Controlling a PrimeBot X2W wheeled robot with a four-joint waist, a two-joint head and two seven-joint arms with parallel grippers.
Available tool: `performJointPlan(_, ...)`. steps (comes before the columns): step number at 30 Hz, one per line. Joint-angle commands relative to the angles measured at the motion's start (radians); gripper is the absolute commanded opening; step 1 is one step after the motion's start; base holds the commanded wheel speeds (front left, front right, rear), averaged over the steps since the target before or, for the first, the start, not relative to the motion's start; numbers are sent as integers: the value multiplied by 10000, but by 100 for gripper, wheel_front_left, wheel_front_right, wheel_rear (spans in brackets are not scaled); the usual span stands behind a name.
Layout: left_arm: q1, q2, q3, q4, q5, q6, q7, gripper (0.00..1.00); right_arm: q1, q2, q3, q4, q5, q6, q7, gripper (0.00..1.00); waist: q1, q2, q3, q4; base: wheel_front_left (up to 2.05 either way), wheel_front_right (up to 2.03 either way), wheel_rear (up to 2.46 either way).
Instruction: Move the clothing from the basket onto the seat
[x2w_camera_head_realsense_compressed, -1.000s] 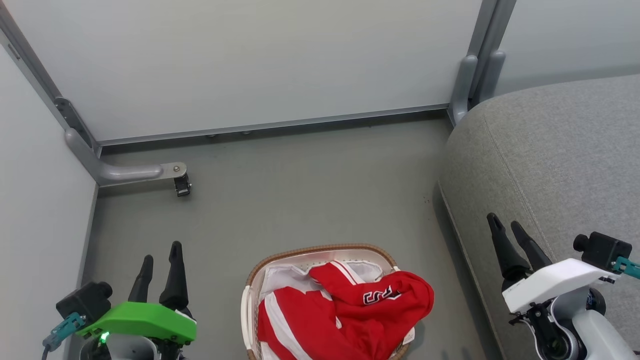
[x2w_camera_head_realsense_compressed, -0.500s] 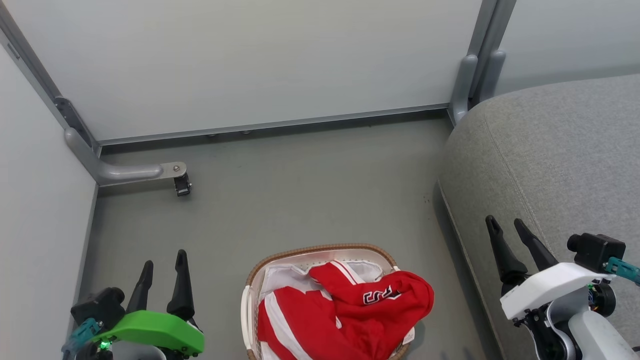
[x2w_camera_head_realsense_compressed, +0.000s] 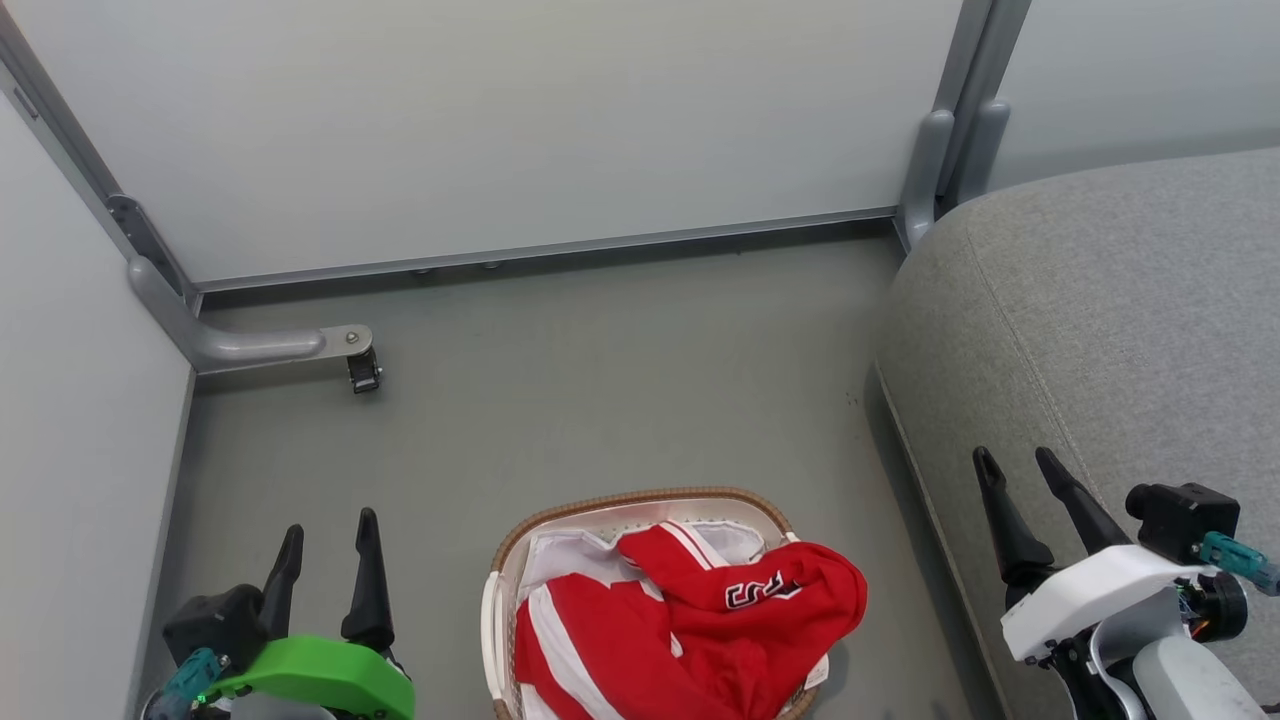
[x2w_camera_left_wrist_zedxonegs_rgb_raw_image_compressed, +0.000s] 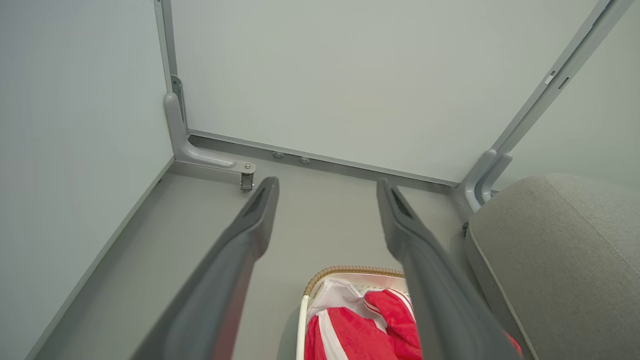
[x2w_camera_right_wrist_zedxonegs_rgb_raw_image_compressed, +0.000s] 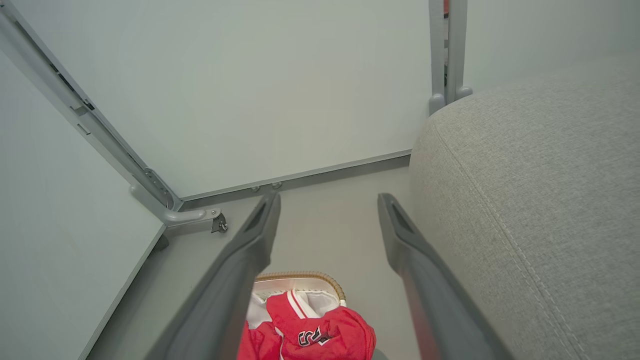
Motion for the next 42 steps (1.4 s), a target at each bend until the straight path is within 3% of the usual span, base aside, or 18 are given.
performJointPlan(1, 102, 1, 56, -94, 313, 55, -86, 100, 50, -53, -21, -47, -251, 3, -114, 100, 0, 0, -3, -6, 0, 0, 0)
performJointPlan(28, 355, -206, 176, -43, 2467, -43, -658, 100, 88, -253, 285, -35, -2135, 3, -684, 100, 0, 0, 135, -32, 0, 0, 0)
performJointPlan(42, -550, -216, -722, 187, 3243, 115, -904, 100, -648, -518, 402, -405, -2837, 2, -928, 100, 0, 0, 1762, -423, 0, 0, 0)
